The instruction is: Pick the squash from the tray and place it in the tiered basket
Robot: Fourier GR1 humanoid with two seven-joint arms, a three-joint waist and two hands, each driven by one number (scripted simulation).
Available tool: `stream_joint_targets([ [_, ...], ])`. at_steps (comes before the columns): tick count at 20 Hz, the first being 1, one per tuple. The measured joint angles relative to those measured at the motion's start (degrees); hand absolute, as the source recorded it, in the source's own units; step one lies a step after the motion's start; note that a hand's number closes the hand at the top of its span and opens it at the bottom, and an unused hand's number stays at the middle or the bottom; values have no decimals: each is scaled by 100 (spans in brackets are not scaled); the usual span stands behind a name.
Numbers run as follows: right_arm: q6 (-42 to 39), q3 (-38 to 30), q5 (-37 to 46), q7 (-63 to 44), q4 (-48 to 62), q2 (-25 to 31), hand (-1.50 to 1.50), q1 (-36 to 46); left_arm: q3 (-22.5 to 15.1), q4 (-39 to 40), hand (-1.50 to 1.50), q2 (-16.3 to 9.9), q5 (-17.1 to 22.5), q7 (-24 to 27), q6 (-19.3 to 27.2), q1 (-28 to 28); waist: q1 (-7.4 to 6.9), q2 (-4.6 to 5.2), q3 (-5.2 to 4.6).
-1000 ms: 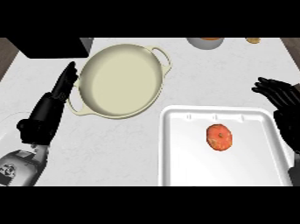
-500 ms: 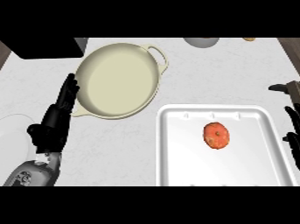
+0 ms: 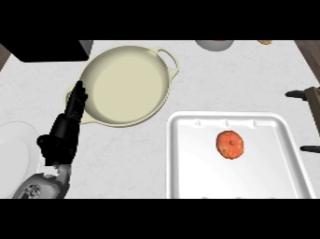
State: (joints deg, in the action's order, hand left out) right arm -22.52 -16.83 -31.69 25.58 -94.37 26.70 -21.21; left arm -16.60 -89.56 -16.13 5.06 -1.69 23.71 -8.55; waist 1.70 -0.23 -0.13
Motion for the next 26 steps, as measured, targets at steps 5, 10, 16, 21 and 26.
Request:
stream_joint_targets([
  [5, 480, -194, 1415, -501, -893, 986, -150, -330, -7, -18, 0, 9, -32, -48, 5, -39, -21, 6, -26],
  [10, 984, -92, 2594, -1693, -2108, 1620, -150, -534, -35, 4, 0, 49, -72, -88, 7, -87, -75, 17, -34],
  [16, 1224, 512, 3292, -4030, -3615, 2004, -150, -322, -51, 63, 0, 107, -85, -7, -82, -95, -206, 39, -21],
  [21, 1326, 1529, 3775, -5760, -4232, 1957, -150, 499, 28, 336, 0, 255, -128, 103, -167, -308, -248, 48, -7],
  [26, 1074, 2393, 4107, -7016, -4322, 1812, -150, 1442, -2, 112, 0, 336, -257, -14, -172, -165, -260, 37, 1],
])
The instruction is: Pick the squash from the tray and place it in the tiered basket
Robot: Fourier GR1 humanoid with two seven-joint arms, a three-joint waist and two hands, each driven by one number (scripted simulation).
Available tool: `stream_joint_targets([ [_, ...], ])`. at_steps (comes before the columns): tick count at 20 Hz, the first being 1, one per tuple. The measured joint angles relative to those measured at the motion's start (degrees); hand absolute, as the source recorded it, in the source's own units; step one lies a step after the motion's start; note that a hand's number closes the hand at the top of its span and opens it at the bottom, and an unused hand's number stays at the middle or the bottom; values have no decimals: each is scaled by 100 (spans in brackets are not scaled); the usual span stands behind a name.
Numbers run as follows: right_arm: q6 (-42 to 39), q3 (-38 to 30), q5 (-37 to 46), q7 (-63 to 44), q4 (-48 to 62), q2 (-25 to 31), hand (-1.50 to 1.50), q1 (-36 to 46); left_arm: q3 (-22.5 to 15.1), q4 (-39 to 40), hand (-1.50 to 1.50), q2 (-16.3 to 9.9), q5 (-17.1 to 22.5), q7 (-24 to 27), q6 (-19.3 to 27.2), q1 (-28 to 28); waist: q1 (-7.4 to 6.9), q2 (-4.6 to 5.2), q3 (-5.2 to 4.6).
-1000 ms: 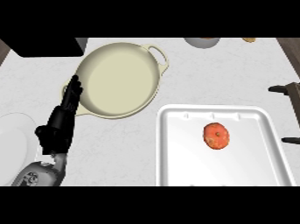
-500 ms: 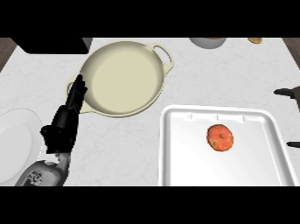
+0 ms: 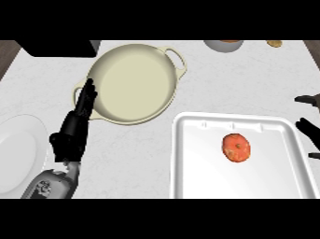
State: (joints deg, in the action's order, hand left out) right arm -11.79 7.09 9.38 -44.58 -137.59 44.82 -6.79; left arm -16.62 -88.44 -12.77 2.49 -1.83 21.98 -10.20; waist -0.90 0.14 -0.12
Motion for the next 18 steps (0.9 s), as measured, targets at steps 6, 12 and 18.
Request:
stream_joint_targets([
  [6, -337, 784, 292, -994, 136, -406, -150, 632, 183, 60, 0, 16, -39, -1, -163, -4, 38, -8, 5],
  [12, -478, 1186, 718, -1150, 447, -767, -150, 790, 229, 2, 0, 147, -187, 5, -197, 105, 66, -14, 7],
  [18, -687, 1264, 1156, -1071, 711, -873, -150, 776, 335, -44, 0, 213, -284, -50, -285, 138, 83, -16, 10],
])
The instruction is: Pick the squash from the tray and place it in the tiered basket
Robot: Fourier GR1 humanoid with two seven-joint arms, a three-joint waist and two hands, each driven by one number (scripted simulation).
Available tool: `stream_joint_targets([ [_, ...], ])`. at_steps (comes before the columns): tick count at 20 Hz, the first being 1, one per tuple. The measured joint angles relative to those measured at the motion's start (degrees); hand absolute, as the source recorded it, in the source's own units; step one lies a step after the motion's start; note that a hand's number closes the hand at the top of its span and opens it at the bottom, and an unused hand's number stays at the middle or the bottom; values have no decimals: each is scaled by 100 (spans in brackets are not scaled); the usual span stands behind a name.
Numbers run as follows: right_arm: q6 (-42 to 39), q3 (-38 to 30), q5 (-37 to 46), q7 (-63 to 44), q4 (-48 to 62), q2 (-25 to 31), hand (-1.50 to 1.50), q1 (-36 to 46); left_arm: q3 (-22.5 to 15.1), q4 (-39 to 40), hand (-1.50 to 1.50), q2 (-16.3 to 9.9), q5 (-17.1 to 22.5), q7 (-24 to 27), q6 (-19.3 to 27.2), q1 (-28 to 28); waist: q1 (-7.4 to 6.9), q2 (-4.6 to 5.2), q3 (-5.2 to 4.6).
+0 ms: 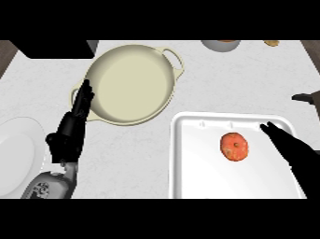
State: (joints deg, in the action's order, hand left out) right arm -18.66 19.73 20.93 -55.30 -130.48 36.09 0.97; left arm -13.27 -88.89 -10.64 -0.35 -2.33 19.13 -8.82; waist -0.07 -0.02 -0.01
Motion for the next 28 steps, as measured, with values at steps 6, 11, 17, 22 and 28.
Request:
stream_joint_targets([
  [6, -290, 67, 382, 219, 182, -106, -150, -31, 147, 162, 0, 82, -57, 132, -155, 3, 7, 0, 0],
  [11, -516, 152, 929, 667, 490, -152, -150, 28, 177, 57, 0, 178, -172, 53, -189, 23, 5, 0, 1],
  [17, -639, 109, 1525, 735, 723, -457, -150, 19, 303, 35, 0, 252, -252, 13, -305, 30, 10, -1, 2],
  [22, -661, -220, 1749, 962, 984, -663, -150, -106, 391, 27, 0, 342, -346, -14, -374, -19, 16, 0, 2],
  [28, -690, -501, 1870, 1373, 1229, -931, -150, -376, 385, -261, 0, 439, -507, -232, -432, 102, 13, -2, 1],
])
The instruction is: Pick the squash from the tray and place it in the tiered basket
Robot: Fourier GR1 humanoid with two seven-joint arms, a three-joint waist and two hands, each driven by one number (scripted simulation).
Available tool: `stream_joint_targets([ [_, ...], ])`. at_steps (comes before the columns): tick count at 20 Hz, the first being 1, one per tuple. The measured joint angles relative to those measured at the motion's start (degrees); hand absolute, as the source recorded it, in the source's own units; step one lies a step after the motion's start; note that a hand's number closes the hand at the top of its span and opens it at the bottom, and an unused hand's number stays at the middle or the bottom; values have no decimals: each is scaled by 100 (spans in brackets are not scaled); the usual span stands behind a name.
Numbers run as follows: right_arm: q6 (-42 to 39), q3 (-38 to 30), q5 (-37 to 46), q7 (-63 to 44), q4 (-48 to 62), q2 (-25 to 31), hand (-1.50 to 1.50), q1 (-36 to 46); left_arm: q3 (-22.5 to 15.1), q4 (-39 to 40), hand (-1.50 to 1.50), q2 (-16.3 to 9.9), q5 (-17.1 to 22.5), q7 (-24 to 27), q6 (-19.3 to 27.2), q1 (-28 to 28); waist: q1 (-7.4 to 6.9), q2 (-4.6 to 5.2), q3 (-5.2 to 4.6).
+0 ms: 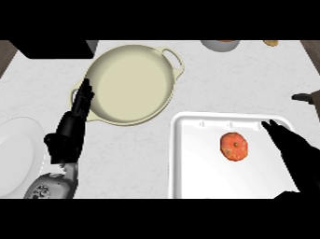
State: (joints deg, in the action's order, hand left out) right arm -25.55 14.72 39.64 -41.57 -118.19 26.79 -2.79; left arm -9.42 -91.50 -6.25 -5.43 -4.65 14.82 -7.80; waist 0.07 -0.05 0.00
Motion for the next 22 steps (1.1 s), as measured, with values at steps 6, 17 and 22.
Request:
stream_joint_targets([
  [6, 272, 58, 426, 646, 556, -300, -150, -40, 111, 174, 0, 87, -80, 140, -119, -30, 0, 4, 2],
  [17, 63, -98, 690, 1011, 948, -824, -150, 116, 337, 330, 0, 230, -181, 145, -281, -167, -1, 4, 2],
  [22, 45, -98, 887, 1046, 1385, -1121, -150, 338, 419, 302, 0, 257, -203, 224, -355, -105, -7, 4, 0],
])
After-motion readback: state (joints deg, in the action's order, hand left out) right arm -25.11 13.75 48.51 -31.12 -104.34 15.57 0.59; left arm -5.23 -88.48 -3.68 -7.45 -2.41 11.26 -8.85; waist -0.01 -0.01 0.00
